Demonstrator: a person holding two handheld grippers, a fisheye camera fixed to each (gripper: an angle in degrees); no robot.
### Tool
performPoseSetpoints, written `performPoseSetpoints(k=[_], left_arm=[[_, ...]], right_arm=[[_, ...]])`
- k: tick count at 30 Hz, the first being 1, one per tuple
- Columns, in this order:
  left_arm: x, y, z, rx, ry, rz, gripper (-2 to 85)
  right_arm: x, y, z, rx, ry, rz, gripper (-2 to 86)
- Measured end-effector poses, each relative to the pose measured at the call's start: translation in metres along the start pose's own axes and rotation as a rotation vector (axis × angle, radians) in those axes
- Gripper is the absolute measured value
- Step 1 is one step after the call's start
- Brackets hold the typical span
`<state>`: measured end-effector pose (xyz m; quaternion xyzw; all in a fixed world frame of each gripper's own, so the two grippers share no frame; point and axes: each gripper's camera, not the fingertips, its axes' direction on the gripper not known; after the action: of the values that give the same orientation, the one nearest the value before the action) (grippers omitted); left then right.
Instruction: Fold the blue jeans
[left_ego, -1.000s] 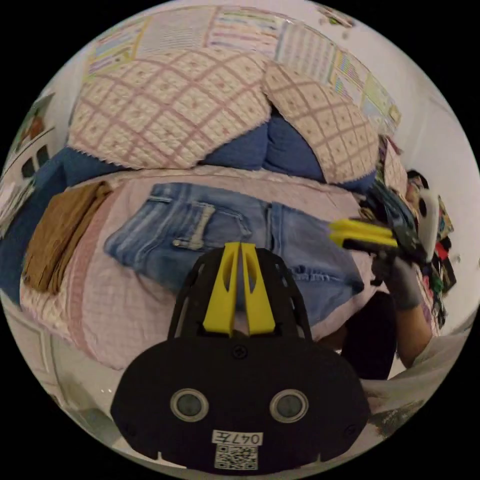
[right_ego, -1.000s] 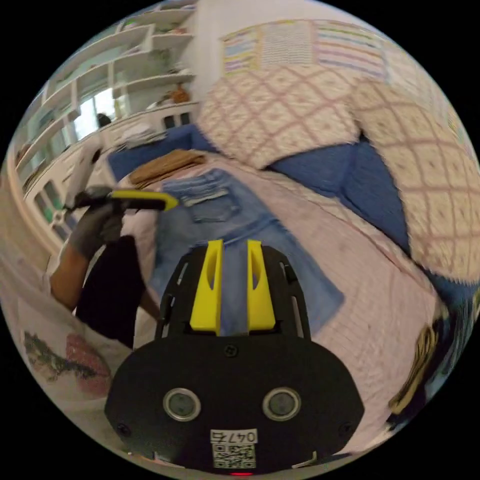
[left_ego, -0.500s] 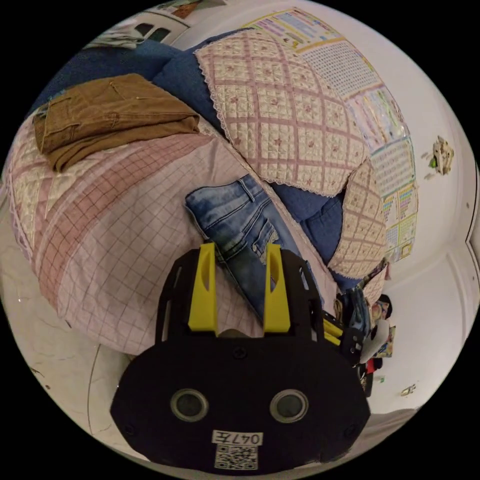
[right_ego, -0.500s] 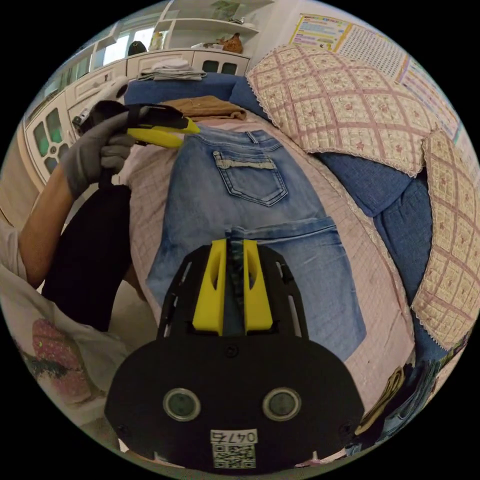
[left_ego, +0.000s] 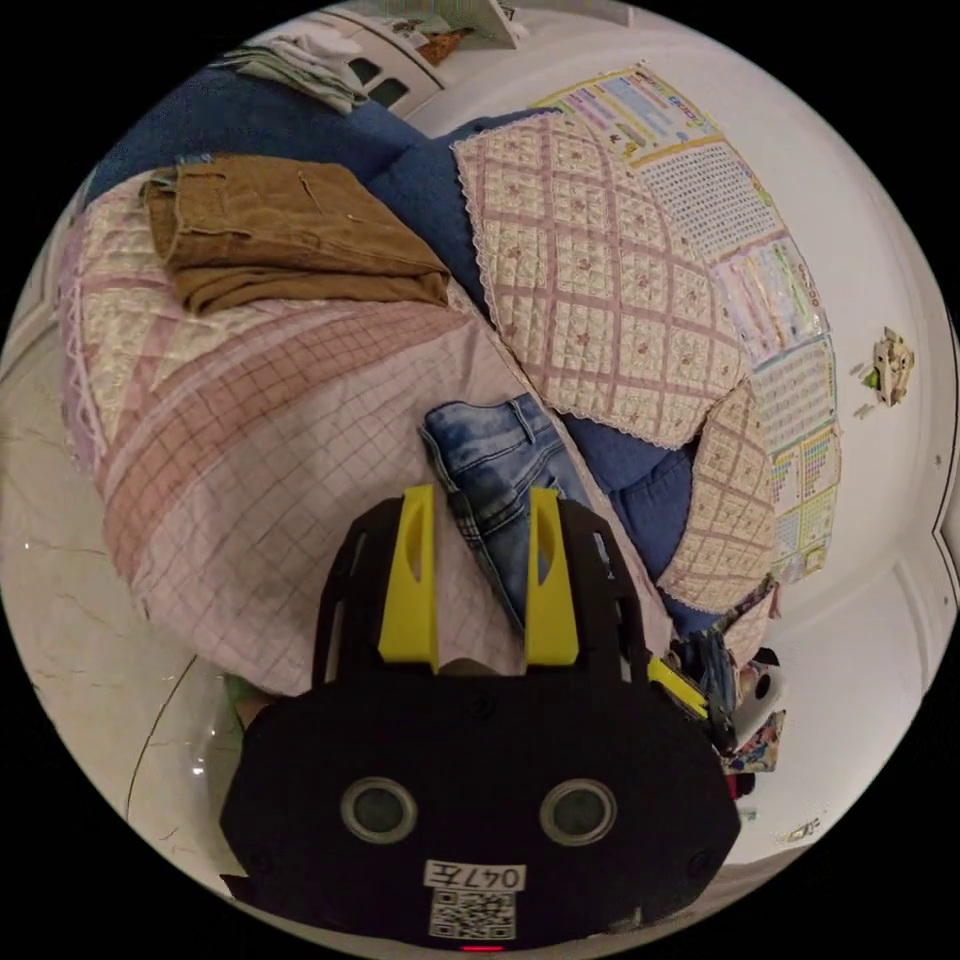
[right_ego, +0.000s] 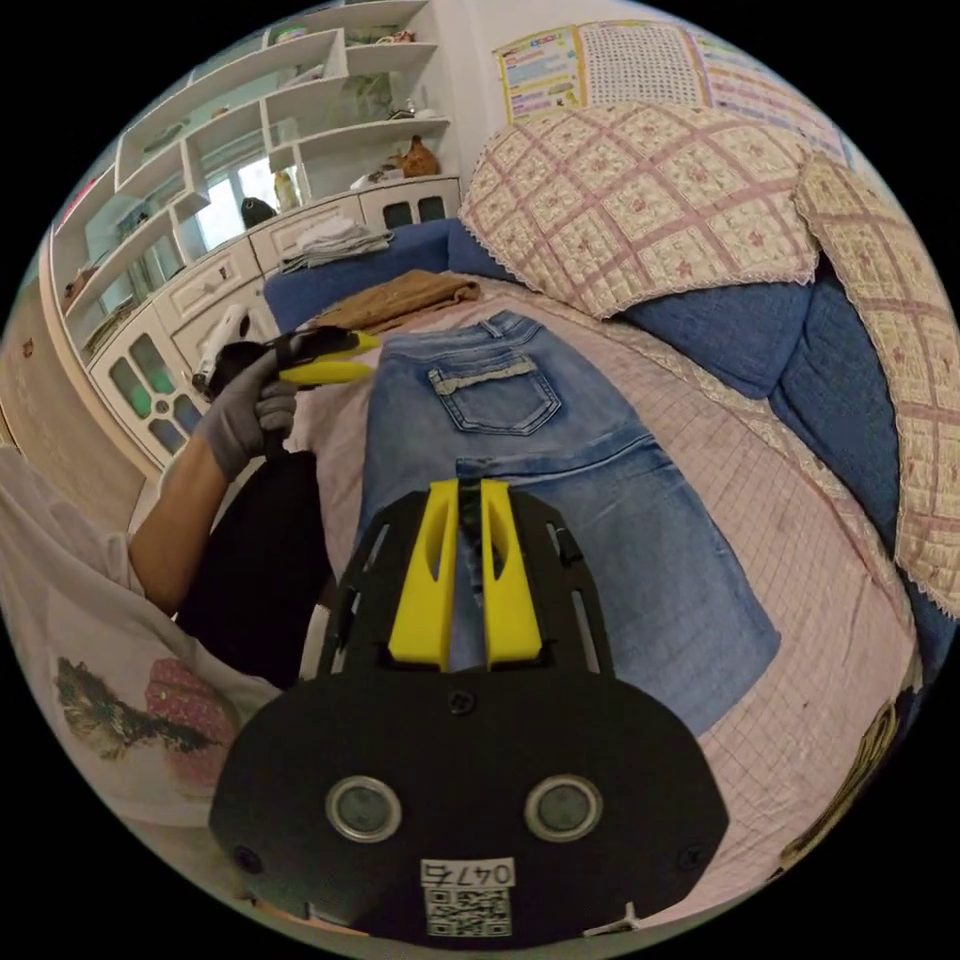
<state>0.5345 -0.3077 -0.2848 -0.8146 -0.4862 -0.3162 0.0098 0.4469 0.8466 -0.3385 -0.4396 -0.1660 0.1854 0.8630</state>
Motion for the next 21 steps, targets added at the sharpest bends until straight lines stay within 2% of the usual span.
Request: performPoseSetpoints(k=[4, 8, 10, 13, 18, 21], left_arm=[[0.005, -0.016, 0.022, -0.073, 0.039, -0.003, 13.5], [0.024, -0.026, 0.038, -0.096, 0.003, 0.007, 12.6], [0.035, -0.028, 0.038, -0.085, -0.005, 0.023, 11.2], [0.059, -0.032, 0.032, -0.058, -0.020, 0.059, 8.5], [0.126, -0.041, 0.017, -0.007, -0.008, 0.189, 6.6], [0.191, -0.048, 0.009, -0.003, 0.004, 0.326, 6.3]], right_arm=[[0.004, -0.001, 0.025, -0.159, -0.066, -0.027, 4.2], [0.022, -0.001, -0.015, 0.012, -0.073, -0.001, 8.1], [0.041, -0.006, -0.033, 0.047, 0.022, -0.014, 13.3], [0.061, -0.014, -0.020, -0.056, 0.099, -0.120, 18.9], [0.067, -0.010, 0.009, -0.183, 0.081, -0.281, 21.8], [0.077, -0.002, 0.012, -0.199, 0.048, -0.274, 22.1]])
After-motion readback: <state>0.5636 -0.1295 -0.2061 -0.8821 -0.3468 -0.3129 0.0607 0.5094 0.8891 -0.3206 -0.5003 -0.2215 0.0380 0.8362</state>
